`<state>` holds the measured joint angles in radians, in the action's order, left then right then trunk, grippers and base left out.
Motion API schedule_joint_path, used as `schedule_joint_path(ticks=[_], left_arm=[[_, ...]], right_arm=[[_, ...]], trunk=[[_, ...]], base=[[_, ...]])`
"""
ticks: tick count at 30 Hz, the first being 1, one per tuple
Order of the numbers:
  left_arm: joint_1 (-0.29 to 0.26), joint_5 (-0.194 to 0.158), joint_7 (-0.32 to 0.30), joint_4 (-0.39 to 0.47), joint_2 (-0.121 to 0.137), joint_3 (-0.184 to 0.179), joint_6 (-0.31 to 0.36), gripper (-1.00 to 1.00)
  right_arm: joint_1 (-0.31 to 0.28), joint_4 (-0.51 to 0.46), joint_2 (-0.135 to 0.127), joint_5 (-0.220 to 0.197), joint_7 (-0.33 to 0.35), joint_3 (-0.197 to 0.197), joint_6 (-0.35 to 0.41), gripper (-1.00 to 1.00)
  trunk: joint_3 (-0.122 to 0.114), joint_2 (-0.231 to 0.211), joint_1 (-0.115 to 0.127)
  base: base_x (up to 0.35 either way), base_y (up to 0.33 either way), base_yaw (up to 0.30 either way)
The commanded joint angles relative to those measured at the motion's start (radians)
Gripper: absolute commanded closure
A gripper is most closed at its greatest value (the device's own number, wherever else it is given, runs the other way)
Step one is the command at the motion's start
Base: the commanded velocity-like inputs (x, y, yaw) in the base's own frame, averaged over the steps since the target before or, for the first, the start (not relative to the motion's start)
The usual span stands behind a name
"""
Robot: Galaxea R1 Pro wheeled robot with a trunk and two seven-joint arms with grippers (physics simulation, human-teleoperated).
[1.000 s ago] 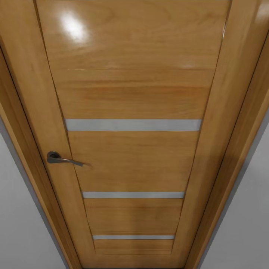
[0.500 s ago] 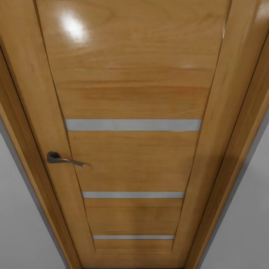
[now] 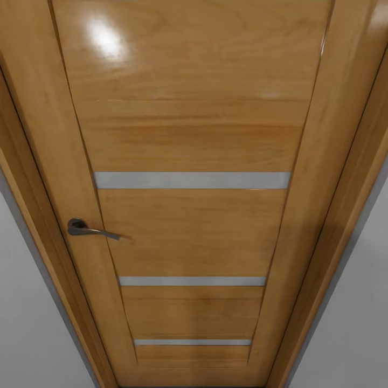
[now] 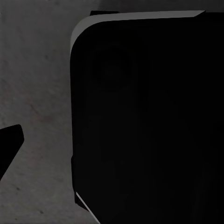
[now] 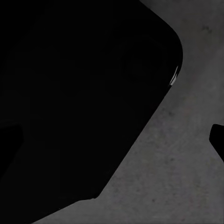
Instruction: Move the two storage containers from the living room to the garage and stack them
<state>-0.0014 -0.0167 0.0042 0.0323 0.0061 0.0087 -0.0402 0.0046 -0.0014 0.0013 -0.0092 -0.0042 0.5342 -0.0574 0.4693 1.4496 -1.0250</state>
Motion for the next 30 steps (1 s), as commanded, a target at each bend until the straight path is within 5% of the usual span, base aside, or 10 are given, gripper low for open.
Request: schedule_joint_path(ticks=[1, 17, 21, 24, 30], left_arm=[[0.0, -0.002, 0.0, 0.0, 0.0, 0.001, -0.003, -1.0], [0.0, -0.001, 0.0, 0.0, 0.0, -0.001, -0.003, -1.0], [0.0, 0.0, -0.001, 0.0, 0.0, -0.005, -0.003, -1.0], [0.0, 0.002, -0.001, 0.0, 0.002, -0.005, -0.003, -1.0], [0.0, 0.003, -0.001, 0.0, 0.003, -0.006, -0.003, -1.0]], right_arm=[[0.0, 0.0, 0.0, -0.002, 0.0, 0.002, -0.003, -1.0], [0.0, -0.004, -0.006, 0.006, -0.014, 0.007, -0.005, -1.0], [-0.003, -0.191, -0.018, 0.005, -0.018, 0.008, 0.002, -1.0], [-0.003, -0.437, -0.092, -0.003, -0.015, 0.003, 0.047, -1.0], [-0.003, -0.628, -0.12, -0.004, -0.017, 0.0, 0.156, -1.0]], trunk=[[0.001, 0.0, 0.0], [0.001, 0.0, 0.0], [0.001, 0.0, 0.0], [0.001, 0.0, 0.0], [0.001, 0.0, 0.0]], base=[[0.0, 0.0, 0.0], [0.0, 0.0, 0.0], [0.0, 0.0, 0.0], [0.0, 0.0, 0.0], [0.0, 0.0, 0.0]])
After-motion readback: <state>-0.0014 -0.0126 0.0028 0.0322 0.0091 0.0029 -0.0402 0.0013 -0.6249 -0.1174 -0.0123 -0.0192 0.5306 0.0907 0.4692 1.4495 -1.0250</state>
